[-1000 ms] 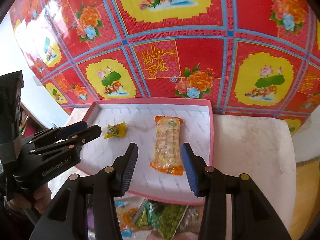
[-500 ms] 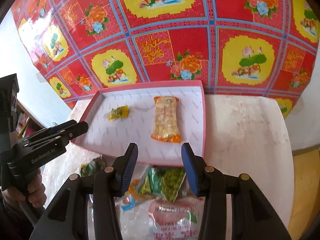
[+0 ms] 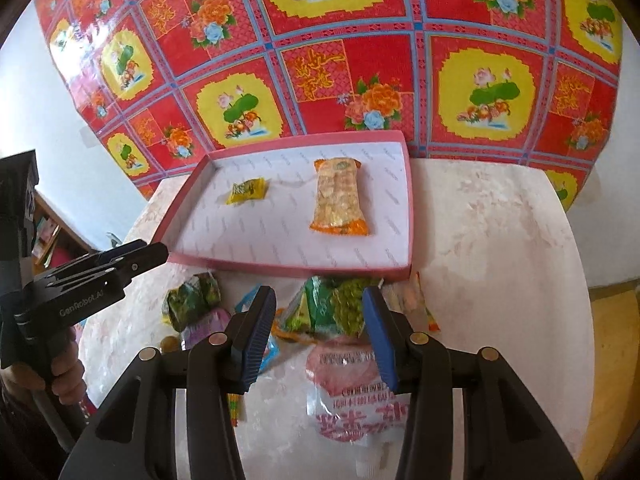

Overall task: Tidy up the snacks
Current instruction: 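Move both tools back to the pile and grasp another yellow candy with the left tool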

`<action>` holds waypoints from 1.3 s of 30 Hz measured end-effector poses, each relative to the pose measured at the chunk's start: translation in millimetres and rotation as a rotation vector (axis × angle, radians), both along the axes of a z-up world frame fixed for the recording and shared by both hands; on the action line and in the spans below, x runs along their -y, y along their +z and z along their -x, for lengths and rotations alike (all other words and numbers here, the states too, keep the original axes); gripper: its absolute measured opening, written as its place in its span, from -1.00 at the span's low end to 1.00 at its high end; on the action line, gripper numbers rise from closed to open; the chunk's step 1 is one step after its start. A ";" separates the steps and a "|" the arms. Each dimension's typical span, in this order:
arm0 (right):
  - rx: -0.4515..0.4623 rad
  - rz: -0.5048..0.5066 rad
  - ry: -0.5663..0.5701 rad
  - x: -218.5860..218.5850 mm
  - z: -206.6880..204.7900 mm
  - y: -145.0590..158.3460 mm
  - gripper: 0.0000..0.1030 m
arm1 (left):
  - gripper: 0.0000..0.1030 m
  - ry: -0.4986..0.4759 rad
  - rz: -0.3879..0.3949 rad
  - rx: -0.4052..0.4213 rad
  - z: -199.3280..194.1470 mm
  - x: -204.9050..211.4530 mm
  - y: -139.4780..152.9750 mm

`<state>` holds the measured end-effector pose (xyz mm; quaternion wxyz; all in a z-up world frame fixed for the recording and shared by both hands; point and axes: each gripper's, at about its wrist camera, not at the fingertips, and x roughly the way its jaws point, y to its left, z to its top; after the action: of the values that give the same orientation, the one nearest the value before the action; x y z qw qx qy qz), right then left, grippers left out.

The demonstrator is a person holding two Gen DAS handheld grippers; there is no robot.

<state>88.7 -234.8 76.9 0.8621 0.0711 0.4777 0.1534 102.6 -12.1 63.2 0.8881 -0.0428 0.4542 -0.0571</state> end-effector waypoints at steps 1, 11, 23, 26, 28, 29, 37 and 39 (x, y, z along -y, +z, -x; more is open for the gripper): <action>-0.002 -0.001 -0.002 0.6 1.0 -0.8 -0.10 | -0.25 -0.001 0.000 -0.005 1.3 -0.6 -2.0; 0.006 -0.005 0.006 -0.6 13.1 0.6 -0.10 | -0.25 0.010 0.002 -0.037 11.4 -8.8 -16.4; 0.005 0.000 0.017 -8.9 17.3 -0.7 -0.10 | -0.25 0.028 -0.002 -0.089 18.6 -19.9 -38.7; 0.003 0.004 0.029 -13.6 16.8 -1.3 -0.10 | -0.25 0.028 0.003 -0.088 19.9 -21.3 -41.8; 0.002 0.006 0.037 -16.7 16.7 -1.4 -0.10 | -0.25 0.029 0.006 -0.086 19.5 -21.6 -42.5; 0.001 0.007 0.039 -17.8 16.7 -1.6 -0.10 | -0.25 0.029 0.006 -0.084 19.8 -21.9 -43.1; -0.005 0.018 0.055 -26.2 16.6 -3.0 -0.10 | -0.25 0.028 0.025 -0.104 21.5 -29.0 -50.7; -0.005 0.021 0.059 -29.5 16.8 -3.2 -0.10 | -0.32 0.031 0.019 -0.097 22.5 -29.6 -51.9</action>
<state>71.9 -205.3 73.7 0.8566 0.0483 0.4834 0.1736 80.2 17.5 11.3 0.8652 -0.0608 0.4956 -0.0453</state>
